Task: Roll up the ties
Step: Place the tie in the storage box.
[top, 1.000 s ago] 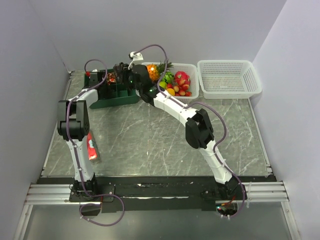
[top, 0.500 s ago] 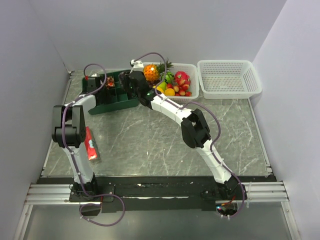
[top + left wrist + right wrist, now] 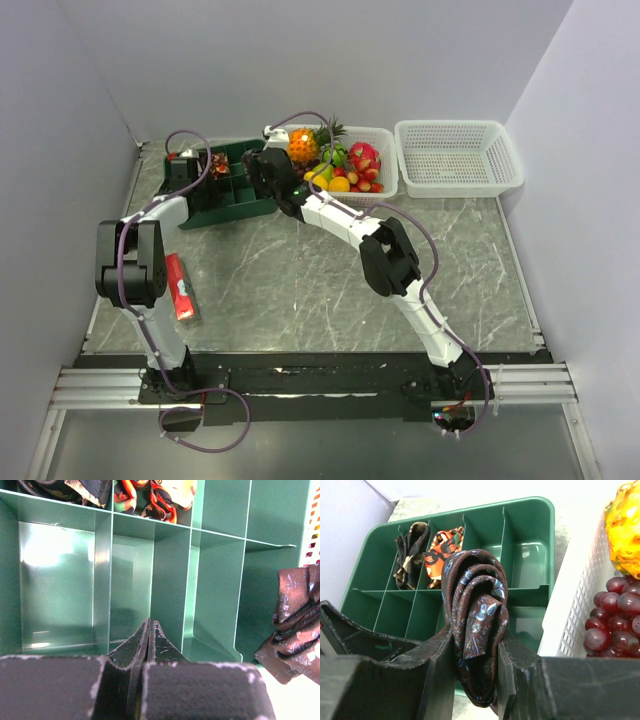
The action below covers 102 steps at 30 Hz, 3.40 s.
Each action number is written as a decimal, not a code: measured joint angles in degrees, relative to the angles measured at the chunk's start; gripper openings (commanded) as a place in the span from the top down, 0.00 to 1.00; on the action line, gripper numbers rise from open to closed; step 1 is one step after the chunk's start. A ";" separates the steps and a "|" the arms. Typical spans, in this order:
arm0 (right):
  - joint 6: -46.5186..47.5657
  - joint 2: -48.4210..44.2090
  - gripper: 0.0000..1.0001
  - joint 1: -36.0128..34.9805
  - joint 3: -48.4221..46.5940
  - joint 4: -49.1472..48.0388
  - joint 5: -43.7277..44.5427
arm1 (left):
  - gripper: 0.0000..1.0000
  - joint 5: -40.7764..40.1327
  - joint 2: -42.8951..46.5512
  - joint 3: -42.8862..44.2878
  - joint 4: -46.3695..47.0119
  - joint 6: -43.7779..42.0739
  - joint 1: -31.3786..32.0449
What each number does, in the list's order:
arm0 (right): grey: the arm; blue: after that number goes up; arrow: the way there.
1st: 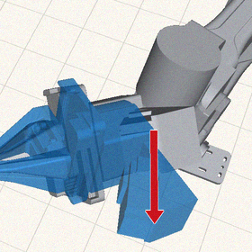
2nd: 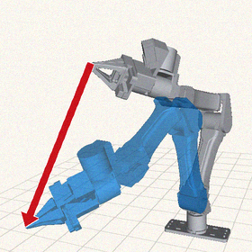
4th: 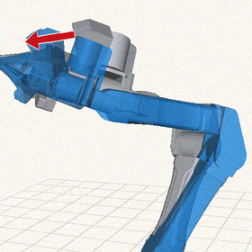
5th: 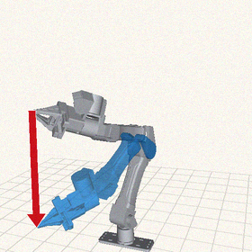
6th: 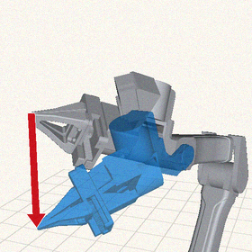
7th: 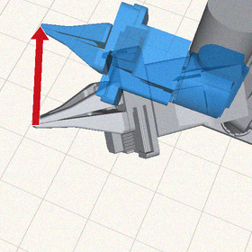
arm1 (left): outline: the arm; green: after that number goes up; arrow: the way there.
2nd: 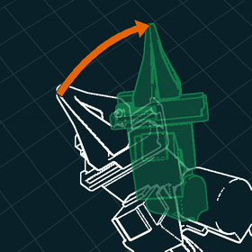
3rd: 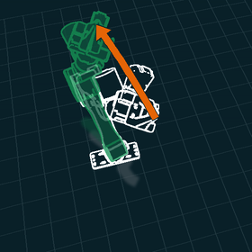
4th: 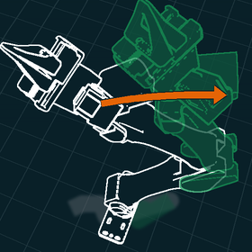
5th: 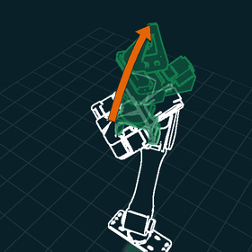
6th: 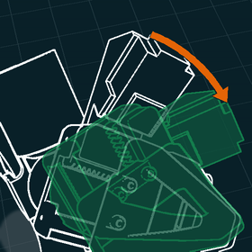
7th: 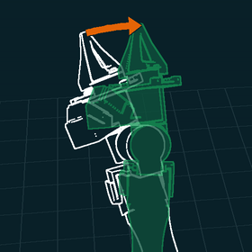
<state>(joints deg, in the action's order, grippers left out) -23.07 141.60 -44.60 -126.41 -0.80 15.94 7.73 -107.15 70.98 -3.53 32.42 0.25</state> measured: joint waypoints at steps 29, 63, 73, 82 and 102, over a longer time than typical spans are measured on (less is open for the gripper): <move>1.14 3.67 1.00 0.00 -6.69 19.89 1.73 | 0.99 1.60 6.73 -7.89 0.46 -1.95 0.22; 13.49 3.65 0.30 -1.90 -8.17 29.79 2.80 | 0.68 7.15 17.27 -10.29 4.79 1.81 2.69; 13.55 -0.76 0.11 -2.51 -2.54 27.41 -0.20 | 0.68 9.99 17.25 -10.45 8.72 3.89 2.49; 13.62 -6.14 0.03 -2.45 3.69 26.71 -2.73 | 0.70 13.27 12.52 -10.19 12.96 6.01 2.56; 9.79 -35.69 0.01 5.11 30.23 16.13 -6.21 | 0.99 27.41 -3.52 -2.97 26.21 10.45 8.07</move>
<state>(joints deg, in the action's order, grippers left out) -13.28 105.91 -39.48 -96.18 15.33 9.74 35.14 -110.67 68.01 22.68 42.87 8.32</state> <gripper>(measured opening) 0.993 0.018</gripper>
